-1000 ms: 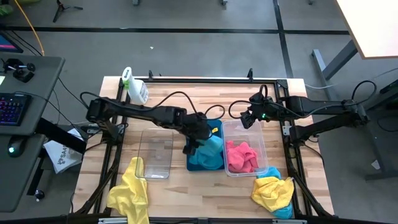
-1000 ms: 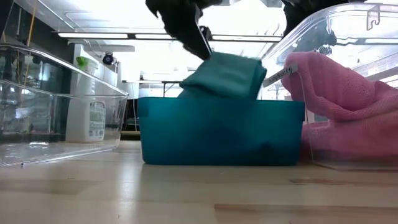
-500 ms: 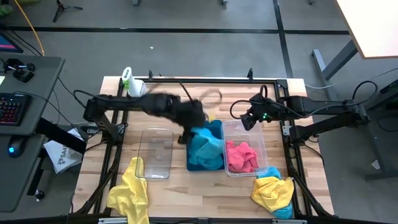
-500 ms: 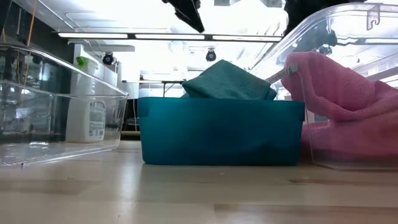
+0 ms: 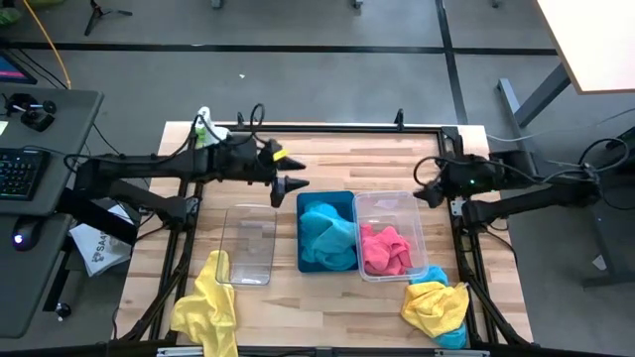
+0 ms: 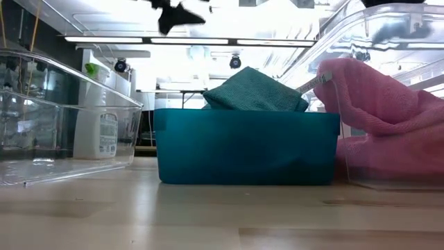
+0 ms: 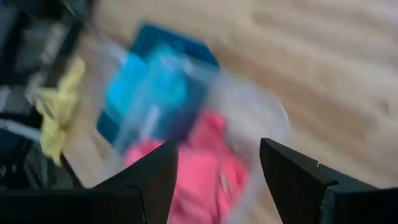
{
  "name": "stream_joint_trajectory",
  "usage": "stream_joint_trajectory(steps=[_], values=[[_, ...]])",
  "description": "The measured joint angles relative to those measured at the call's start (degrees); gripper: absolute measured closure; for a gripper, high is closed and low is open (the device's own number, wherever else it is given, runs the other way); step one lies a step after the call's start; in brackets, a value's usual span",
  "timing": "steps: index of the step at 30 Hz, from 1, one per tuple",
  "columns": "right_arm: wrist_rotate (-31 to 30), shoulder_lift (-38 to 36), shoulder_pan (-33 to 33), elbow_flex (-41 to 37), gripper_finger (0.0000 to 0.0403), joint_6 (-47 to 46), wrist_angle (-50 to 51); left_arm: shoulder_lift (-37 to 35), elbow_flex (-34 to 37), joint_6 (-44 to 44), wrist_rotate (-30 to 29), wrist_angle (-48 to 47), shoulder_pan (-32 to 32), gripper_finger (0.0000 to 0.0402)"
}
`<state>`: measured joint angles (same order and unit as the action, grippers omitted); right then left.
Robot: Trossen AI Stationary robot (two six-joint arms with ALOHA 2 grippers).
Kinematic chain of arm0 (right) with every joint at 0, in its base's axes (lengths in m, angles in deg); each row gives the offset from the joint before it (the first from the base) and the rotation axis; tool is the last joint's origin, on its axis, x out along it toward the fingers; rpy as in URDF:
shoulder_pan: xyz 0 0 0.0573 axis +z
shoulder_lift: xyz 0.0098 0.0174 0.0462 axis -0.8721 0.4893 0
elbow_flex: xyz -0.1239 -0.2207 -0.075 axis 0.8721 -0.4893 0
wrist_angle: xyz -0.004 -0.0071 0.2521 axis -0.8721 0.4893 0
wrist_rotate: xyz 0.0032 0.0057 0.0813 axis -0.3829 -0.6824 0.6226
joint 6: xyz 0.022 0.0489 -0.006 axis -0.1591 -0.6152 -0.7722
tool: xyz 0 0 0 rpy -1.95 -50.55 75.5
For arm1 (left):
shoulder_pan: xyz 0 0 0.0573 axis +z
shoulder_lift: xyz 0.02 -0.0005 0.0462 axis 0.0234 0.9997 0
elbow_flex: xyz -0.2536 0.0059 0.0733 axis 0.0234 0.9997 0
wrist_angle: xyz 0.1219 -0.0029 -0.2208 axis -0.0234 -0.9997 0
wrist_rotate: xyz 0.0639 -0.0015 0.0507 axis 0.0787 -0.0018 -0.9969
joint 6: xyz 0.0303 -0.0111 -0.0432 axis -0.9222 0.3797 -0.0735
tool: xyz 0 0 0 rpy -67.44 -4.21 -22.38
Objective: Sort microfiber towel by color & place in baskets
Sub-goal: Adjust the right transparent bin
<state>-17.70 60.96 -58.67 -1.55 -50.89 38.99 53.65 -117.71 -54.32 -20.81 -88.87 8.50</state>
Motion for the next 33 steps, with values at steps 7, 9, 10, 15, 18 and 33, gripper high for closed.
stream_joint_trajectory(steps=[7, 9, 10, 15, 18, 33], values=[[10.9, -0.9, 3.4, 0.0, 0.018, -8.8, 13.6, -1.6, 5.2, 5.1, -0.7, 1.7, -0.5, 0.0164], [14.7, -0.3, 3.9, 0.0, 0.018, -10.2, 17.3, -1.6, 5.2, 4.5, -0.8, 1.7, -0.5, 0.0164], [17.1, 0.0, 4.2, 0.0, 0.018, -10.6, 19.2, -1.6, 5.2, 4.1, -0.8, 1.7, -0.5, 0.0164], [25.3, 2.5, 6.7, -0.1, 0.018, -10.2, 24.5, -1.7, 5.2, 1.8, -0.9, 1.8, -0.3, 0.0164], [25.1, 4.2, 7.8, -1.1, 0.0181, -11.1, 22.3, -1.8, 5.2, 1.2, -0.9, 1.8, 0.0, 0.0164], [18.8, 13.6, 9.0, -8.7, 0.0315, -10.1, 9.9, -13.1, 5.2, -6.9, -4.7, 1.8, 1.1, 0.0164]])
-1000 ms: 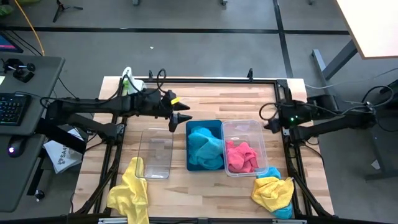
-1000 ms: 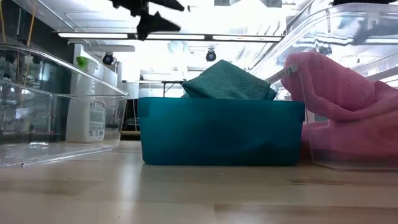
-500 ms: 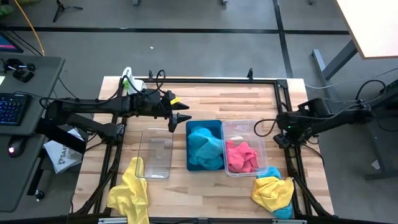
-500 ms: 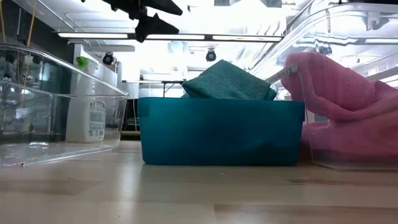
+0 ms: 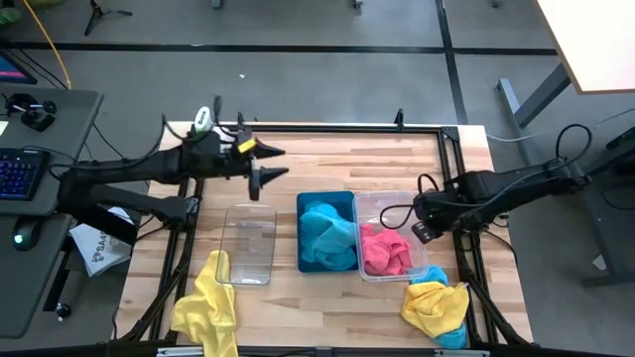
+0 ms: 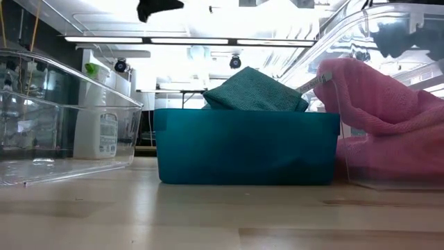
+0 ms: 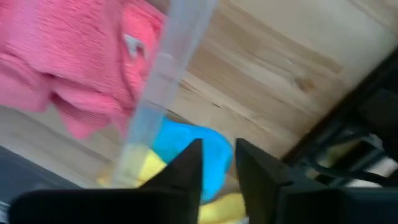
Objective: Sort microfiber towel by color & place in baskets
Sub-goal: Adjust the right transparent bin
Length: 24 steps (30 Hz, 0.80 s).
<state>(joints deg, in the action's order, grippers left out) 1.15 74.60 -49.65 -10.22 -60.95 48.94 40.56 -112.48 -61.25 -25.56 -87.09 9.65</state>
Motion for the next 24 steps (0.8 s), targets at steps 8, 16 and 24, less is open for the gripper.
stream_joint_trajectory(steps=[8, 16, 24], values=[[0.0, 1.0, 0.0, 0.0, 0.0393, -2.9, -5.3, -4.4, 0.0, -0.2, -1.2, -0.3, 1.1, 0.0164], [-0.2, 5.9, 0.0, 0.0, 0.0385, -2.6, -13.4, -4.4, 0.0, -0.5, -1.3, -2.6, 1.1, 0.0164], [1.4, 9.8, 0.0, 0.0, 0.0391, 0.5, -21.1, -4.4, 0.0, -0.6, -1.3, -3.0, 1.1, 0.0164]])
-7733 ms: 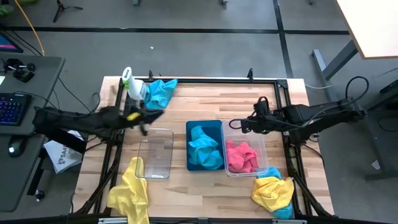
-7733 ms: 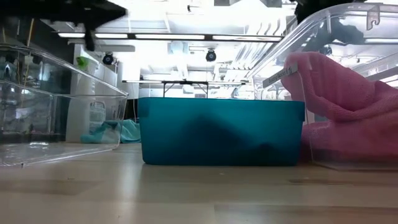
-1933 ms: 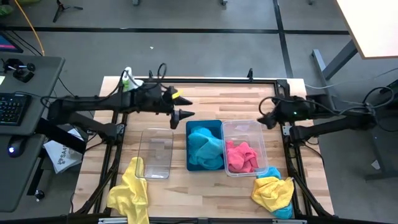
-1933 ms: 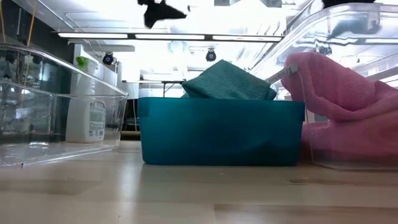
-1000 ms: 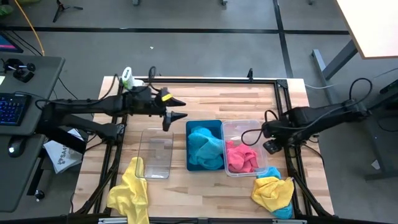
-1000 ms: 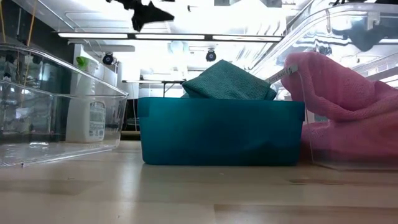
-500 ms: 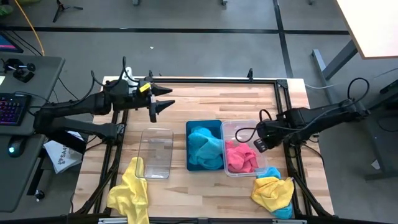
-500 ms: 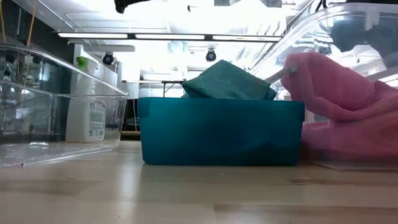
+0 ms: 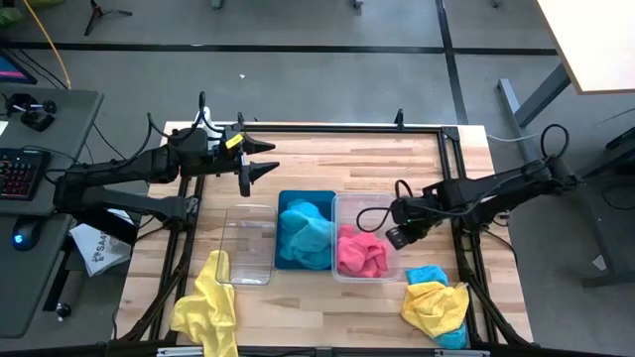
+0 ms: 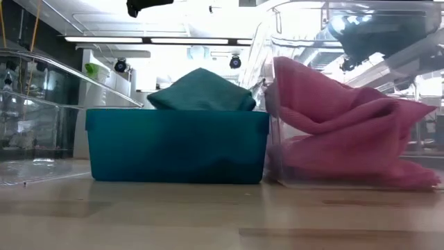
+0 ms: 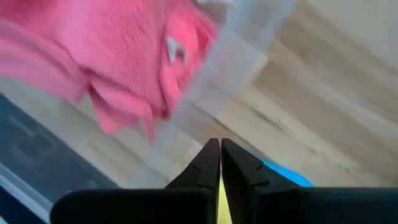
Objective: Sort microfiber towel by color & place in baskets
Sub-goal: Adjust the right transparent bin, then put the blue microfiber cloth into the dark blue bin
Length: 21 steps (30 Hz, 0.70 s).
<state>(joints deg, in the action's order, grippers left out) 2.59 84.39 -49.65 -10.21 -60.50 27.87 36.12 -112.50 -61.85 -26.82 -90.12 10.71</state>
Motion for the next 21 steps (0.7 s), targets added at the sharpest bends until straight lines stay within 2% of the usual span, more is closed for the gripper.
stream_joint_trajectory(steps=[5, 10, 15, 21], values=[[1.7, -3.9, 1.3, 0.7, 0.0392, -0.5, 9.3, 0.0, 0.0, -1.8, 0.0, -0.6, 0.0, 0.0164], [0.7, -9.6, 5.4, 0.9, 0.0391, -6.2, 18.1, 0.0, 0.0, -1.8, 0.0, -2.0, 0.0, 0.0164], [5.6, -11.6, 10.7, -5.3, 0.037, -12.8, 15.3, 0.0, 0.0, -0.4, 0.0, -2.1, 0.0, 0.0164], [12.4, -11.7, 16.2, -16.4, 0.0287, -21.4, 4.9, 0.0, 0.0, 0.7, 0.0, -2.3, 0.0, 0.0164]])
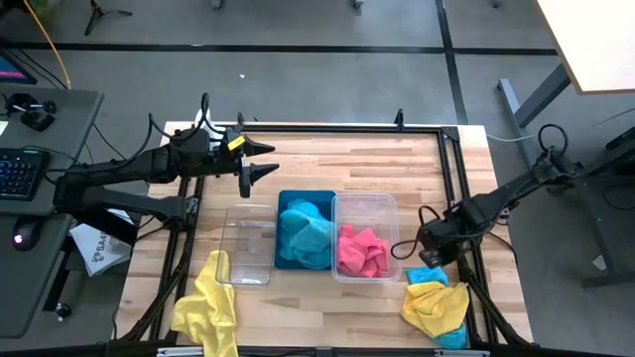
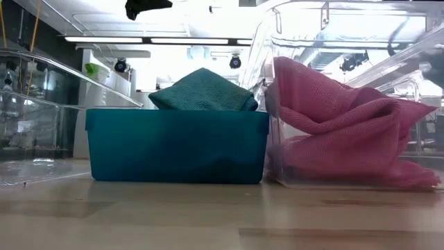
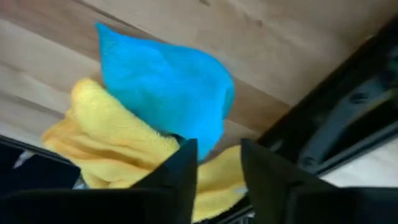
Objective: Sort microfiber towel by color & place in baskets
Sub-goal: Put the blue microfiber cloth into the dark blue bin
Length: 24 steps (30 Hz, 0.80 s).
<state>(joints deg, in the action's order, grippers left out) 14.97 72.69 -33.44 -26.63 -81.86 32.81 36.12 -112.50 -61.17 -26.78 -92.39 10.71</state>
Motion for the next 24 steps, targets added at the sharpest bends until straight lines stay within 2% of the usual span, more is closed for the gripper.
stream_joint_trajectory(steps=[5, 11, 18, 24], values=[[2.3, 0.0, 2.0, -5.3, 0.0203, -5.3, -11.1, 0.0, 0.0, 0.5, 0.0, -0.1, 0.0, 0.0164], [3.3, 0.0, 4.4, -8.6, 0.0137, -10.9, -14.4, 0.0, 0.0, 0.5, 0.0, -0.1, 0.0, 0.0164], [2.7, 0.0, 6.2, -10.3, 0.0129, -15.4, -18.5, 0.0, 0.0, 0.5, 0.0, -0.1, 0.0, 0.0164], [2.7, 0.1, 6.3, -10.3, 0.0166, -15.5, -18.4, 0.0, 0.0, 0.5, 0.0, -0.1, 0.0, 0.0164]])
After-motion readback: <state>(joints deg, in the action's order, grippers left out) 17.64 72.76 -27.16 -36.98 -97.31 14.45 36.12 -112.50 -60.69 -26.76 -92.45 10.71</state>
